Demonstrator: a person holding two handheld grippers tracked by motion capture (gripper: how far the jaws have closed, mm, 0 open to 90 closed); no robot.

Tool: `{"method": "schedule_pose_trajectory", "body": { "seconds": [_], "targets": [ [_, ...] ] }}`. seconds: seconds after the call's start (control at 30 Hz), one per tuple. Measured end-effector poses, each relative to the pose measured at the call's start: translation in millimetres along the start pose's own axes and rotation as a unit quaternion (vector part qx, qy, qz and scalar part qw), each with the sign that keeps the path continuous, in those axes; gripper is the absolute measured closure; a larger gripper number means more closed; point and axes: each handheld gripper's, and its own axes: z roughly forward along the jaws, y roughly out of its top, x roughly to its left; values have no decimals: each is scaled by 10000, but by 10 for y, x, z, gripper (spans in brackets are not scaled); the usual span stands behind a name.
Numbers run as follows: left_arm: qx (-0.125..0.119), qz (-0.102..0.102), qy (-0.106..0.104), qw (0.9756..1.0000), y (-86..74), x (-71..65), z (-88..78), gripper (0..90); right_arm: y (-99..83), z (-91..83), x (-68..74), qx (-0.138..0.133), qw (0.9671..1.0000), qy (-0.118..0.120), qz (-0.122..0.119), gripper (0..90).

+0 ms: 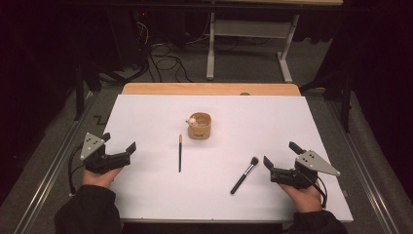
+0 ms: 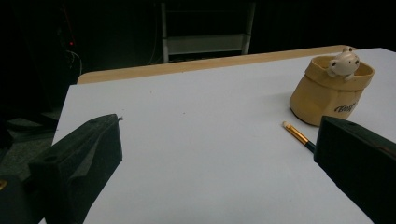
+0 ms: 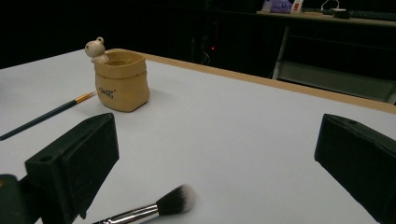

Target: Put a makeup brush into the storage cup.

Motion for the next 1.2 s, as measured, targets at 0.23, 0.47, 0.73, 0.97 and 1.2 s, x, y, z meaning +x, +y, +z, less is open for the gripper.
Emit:
{"method": "schedule_pose_trajectory", "body": {
  "seconds": [0.23, 0.47, 0.73, 0.97, 1.2],
  "targets": [
    [-18, -1, -31, 10000, 4, -2, -10, 18, -1, 3, 4, 22, 10000, -19, -16, 3],
    [180, -110, -71, 9998, 1, -6, 3, 33, 0, 10, 4, 85, 10000, -22, -28, 3],
    [489, -67, -8, 9988, 2, -18, 32, 44, 8, 7, 17, 128, 9999, 20, -66, 3],
    [1028, -93, 18, 9947, -28, -18, 107, 45, 8, 8, 19, 160, 9998, 11, -114, 3],
    [1502, -91, -24, 9886, -80, -30, 186, 45, 3, 15, 27, 186, 9998, 40, -116, 3]
  ]
}}
